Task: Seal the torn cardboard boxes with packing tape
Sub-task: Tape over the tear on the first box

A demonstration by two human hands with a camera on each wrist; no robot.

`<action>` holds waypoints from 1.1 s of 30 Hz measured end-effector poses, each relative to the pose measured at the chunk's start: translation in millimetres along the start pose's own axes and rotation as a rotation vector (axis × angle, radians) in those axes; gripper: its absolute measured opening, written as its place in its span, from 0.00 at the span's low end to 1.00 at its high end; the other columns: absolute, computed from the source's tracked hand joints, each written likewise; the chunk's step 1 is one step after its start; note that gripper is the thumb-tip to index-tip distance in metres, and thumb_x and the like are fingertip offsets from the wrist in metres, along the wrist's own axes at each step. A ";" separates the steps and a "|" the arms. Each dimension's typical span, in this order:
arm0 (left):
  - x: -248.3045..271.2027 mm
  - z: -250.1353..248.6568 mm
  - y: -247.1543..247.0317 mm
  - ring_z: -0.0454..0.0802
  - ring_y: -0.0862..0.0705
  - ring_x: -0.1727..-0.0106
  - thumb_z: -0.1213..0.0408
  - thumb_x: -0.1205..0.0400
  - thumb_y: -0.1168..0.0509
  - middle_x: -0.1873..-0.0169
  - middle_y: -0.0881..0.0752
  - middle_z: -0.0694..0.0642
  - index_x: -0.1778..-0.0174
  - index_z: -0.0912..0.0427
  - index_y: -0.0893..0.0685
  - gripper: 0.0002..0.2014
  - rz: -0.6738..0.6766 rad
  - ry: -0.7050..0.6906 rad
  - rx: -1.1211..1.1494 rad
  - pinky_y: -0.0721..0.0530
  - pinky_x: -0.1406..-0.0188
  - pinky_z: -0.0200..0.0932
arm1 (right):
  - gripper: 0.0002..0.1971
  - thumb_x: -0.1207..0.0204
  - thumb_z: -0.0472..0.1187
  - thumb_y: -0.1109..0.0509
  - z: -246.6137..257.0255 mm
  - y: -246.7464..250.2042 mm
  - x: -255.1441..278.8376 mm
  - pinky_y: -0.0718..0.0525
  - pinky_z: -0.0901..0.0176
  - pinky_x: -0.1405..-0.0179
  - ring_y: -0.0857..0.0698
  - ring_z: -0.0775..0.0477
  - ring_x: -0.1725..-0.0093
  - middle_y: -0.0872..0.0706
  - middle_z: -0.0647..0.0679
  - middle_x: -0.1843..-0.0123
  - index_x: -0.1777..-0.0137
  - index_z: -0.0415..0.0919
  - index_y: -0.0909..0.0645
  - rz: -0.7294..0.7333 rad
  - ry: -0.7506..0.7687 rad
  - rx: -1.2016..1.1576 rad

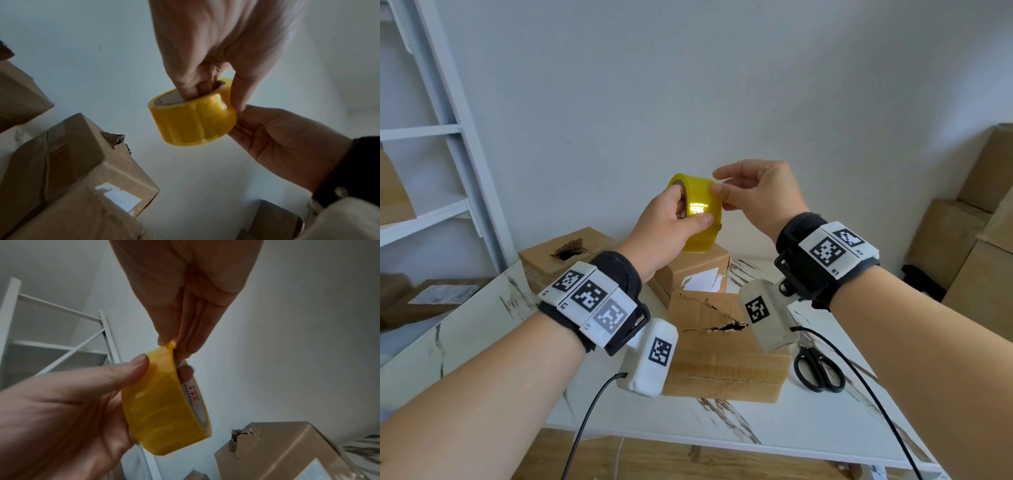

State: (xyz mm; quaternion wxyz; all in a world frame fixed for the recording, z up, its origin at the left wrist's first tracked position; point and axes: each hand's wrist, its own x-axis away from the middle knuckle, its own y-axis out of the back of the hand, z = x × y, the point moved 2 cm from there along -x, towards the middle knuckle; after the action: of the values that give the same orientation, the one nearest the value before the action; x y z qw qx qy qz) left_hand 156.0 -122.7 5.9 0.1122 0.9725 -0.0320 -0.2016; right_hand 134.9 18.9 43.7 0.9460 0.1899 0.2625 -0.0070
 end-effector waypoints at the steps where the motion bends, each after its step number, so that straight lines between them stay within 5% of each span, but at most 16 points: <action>1: -0.5 -0.8 0.4 0.59 0.15 0.41 0.53 0.30 0.31 0.41 0.14 0.56 0.36 0.52 0.22 0.26 0.001 -0.002 0.002 0.19 0.38 0.64 | 0.03 0.28 0.35 0.24 0.7 0.3 -0.4 0.10 0.54 0.54 0.11 0.47 0.63 0.11 0.47 0.64 0.58 0.43 0.14 -0.012 -0.004 -0.014; 12: 2.9 -4.4 2.6 0.56 0.14 0.42 0.57 0.29 0.31 0.42 0.14 0.57 0.36 0.58 0.22 0.24 -0.008 0.002 -0.101 0.18 0.38 0.60 | 0.09 0.30 0.33 0.24 -0.6 -1.2 1.2 0.10 0.49 0.56 0.13 0.48 0.67 0.12 0.47 0.68 0.68 0.44 0.17 -0.017 0.021 0.029; 15: -0.9 -2.0 7.0 0.54 0.16 0.40 0.64 0.22 0.30 0.42 0.15 0.55 0.37 0.60 0.23 0.19 -0.033 -0.006 -0.271 0.19 0.37 0.53 | 0.02 0.28 0.36 0.25 0.2 -2.2 0.7 0.12 0.50 0.53 0.15 0.50 0.65 0.11 0.45 0.63 0.60 0.42 0.14 0.034 0.029 0.133; 17: -3.3 -1.0 9.6 0.55 0.18 0.39 0.61 0.22 0.31 0.40 0.17 0.56 0.38 0.58 0.23 0.17 -0.055 -0.031 -0.430 0.19 0.38 0.55 | 0.07 0.26 0.39 0.27 1.4 -4.7 -0.2 0.16 0.59 0.51 0.17 0.53 0.59 0.10 0.46 0.54 0.50 0.42 0.12 0.033 0.067 0.310; 20: -1.9 -3.8 9.5 0.57 0.19 0.44 0.60 0.21 0.32 0.44 0.19 0.59 0.43 0.61 0.24 0.15 -0.089 -0.070 -0.641 0.17 0.45 0.57 | 0.09 0.25 0.36 0.30 7.1 -11.8 0.2 0.16 0.57 0.49 0.14 0.48 0.52 0.09 0.48 0.51 0.51 0.43 0.10 0.022 0.101 0.472; 23: 2.8 -6.7 8.9 0.58 0.19 0.47 0.60 0.21 0.33 0.46 0.19 0.61 0.45 0.62 0.25 0.13 -0.117 -0.075 -0.735 0.18 0.51 0.53 | 0.10 0.29 0.34 0.33 10.1 -18.0 2.0 0.14 0.50 0.53 0.13 0.42 0.55 0.09 0.46 0.56 0.57 0.44 0.10 0.015 0.111 0.593; 33: 12.7 -9.3 6.8 0.52 0.22 0.60 0.60 0.19 0.35 0.56 0.19 0.57 0.52 0.60 0.28 0.10 -0.040 -0.096 -0.836 0.30 0.70 0.36 | 0.09 0.30 0.37 0.35 19.7 -17.5 7.7 0.24 0.59 0.66 0.15 0.40 0.57 0.12 0.45 0.57 0.57 0.45 0.14 0.060 0.123 0.869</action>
State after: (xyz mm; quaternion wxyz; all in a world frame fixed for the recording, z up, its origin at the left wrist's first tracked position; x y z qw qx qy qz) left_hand 171.3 -128.8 10.9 0.4916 0.8332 0.0665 -0.2444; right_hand 149.4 -3.8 49.2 0.7606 0.5778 0.2855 -0.0778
